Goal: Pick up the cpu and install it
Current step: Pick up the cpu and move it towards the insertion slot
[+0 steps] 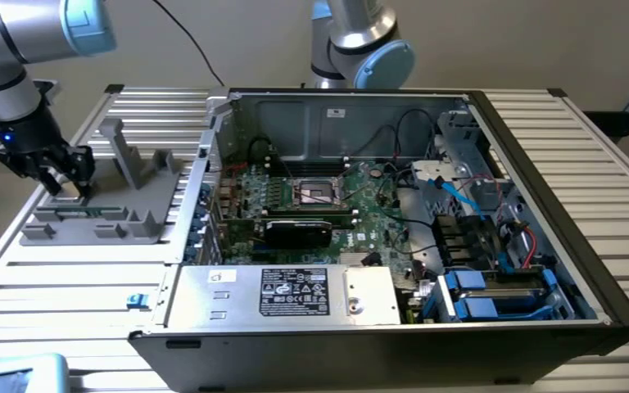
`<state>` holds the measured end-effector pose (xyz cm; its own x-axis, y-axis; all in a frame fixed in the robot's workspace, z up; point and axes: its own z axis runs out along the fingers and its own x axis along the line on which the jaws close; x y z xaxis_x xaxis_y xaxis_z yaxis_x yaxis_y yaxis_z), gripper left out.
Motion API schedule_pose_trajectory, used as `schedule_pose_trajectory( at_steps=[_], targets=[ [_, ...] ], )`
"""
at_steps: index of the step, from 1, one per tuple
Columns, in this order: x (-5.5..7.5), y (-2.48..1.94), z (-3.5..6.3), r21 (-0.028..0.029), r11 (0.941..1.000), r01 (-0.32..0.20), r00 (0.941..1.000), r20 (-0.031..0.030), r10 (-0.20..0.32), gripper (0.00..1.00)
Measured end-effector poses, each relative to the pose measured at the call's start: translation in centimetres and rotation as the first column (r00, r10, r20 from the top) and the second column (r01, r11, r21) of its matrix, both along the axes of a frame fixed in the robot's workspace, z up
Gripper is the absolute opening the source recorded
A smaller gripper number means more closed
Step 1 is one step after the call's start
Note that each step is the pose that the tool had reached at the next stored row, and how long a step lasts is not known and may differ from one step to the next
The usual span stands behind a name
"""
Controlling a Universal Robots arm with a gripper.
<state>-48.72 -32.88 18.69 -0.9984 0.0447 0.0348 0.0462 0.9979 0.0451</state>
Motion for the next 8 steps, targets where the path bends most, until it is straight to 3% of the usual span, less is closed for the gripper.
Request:
schedule_pose_trajectory(
  at_steps=[1,8],
  targets=[
    [0.00,0.00,0.00,0.0001,1.0000,0.000,1.0000,0.0000,0.000,0.55],
    [0.00,0.00,0.00,0.0011,1.0000,0.000,1.0000,0.0005,0.000,0.55]
  ],
)
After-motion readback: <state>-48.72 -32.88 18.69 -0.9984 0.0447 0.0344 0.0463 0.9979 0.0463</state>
